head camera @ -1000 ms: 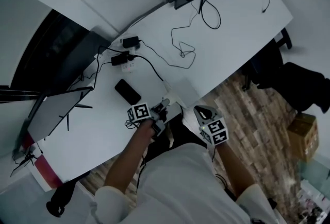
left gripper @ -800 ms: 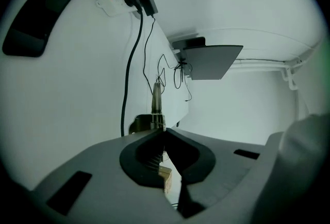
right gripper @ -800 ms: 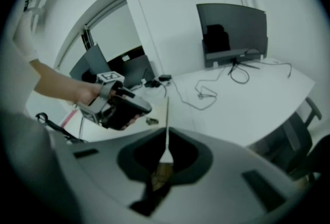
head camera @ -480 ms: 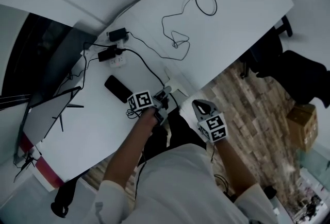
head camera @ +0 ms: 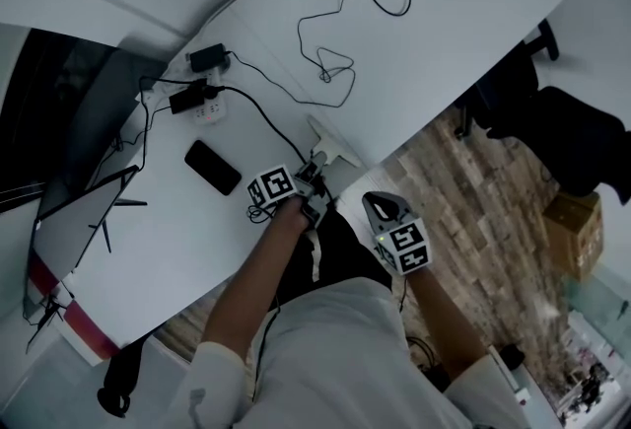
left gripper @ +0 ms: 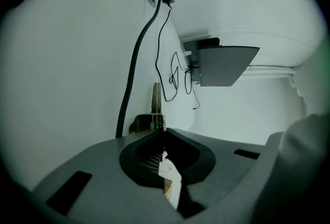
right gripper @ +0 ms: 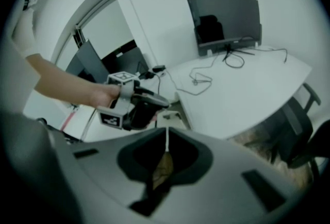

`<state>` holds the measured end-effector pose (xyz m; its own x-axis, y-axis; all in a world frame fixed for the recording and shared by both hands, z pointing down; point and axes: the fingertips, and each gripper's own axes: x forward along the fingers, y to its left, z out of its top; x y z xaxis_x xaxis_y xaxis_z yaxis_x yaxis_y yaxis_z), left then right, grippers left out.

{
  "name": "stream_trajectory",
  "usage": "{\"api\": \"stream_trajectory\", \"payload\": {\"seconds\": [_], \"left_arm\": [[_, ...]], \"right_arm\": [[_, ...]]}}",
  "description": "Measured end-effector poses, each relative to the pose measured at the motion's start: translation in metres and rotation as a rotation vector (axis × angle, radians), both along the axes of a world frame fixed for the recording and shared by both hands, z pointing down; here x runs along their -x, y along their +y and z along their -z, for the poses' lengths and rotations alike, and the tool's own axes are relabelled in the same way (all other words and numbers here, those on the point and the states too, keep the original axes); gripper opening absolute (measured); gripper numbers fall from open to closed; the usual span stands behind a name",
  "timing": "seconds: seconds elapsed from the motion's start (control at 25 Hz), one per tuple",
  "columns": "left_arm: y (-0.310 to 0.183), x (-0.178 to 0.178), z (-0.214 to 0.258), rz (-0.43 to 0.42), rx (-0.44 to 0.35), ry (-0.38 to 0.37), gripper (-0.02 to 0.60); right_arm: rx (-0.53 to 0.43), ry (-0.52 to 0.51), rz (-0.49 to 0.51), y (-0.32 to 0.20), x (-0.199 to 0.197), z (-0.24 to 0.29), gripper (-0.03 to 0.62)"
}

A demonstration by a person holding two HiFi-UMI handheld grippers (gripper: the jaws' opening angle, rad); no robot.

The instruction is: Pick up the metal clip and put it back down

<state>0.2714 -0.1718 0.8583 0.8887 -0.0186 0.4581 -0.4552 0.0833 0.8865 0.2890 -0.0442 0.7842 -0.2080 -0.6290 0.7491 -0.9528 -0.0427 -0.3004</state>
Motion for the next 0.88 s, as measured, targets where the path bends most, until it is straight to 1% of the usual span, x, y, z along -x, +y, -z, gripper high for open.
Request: {"api": "stream_trajectory", "payload": {"seconds": [0.12, 0.24, 0.4, 0.44, 0.52, 0.56, 0.64, 0.72, 0.88], "left_arm": [[-0.003, 0.000, -0.006, 0.018, -0.019, -0.008, 0.035], [-0.004, 0.000, -0.010, 0.027, -0.014, -0.020, 0.035], [-0.007, -0.002, -0.010, 0.050, -0.003, 0.007, 0.037], [-0.007, -0.003, -0.009, 0.051, 0.000, 0.012, 0.053], [-0.006, -0.004, -0.006, 0.038, 0.000, 0.015, 0.130], [-0.005, -0.004, -0.005, 0.028, -0.002, 0.013, 0.149], [-0.003, -0.002, -0.003, 0.018, 0.000, 0.007, 0.170], [-0.002, 0.000, -0.002, 0.025, 0.011, 0.009, 0.186], [-0.005, 0.006, 0.001, 0.044, 0.017, 0.023, 0.193]], "right_arm": [[0.013, -0.007, -0.003, 0.004, 0.000, -0.003, 0.035], [0.014, -0.009, -0.008, 0.006, -0.003, -0.005, 0.035], [0.016, -0.008, -0.011, 0.003, -0.006, -0.006, 0.035], [0.013, -0.008, -0.009, 0.002, -0.006, -0.007, 0.035], [0.000, -0.007, -0.003, -0.001, -0.005, -0.007, 0.035], [-0.001, -0.010, -0.001, -0.001, -0.003, -0.008, 0.035], [0.007, -0.016, 0.003, 0.000, 0.000, -0.008, 0.035], [0.006, -0.020, 0.007, -0.003, 0.004, -0.005, 0.035], [-0.021, -0.012, 0.012, -0.010, 0.005, 0.001, 0.035]]}}
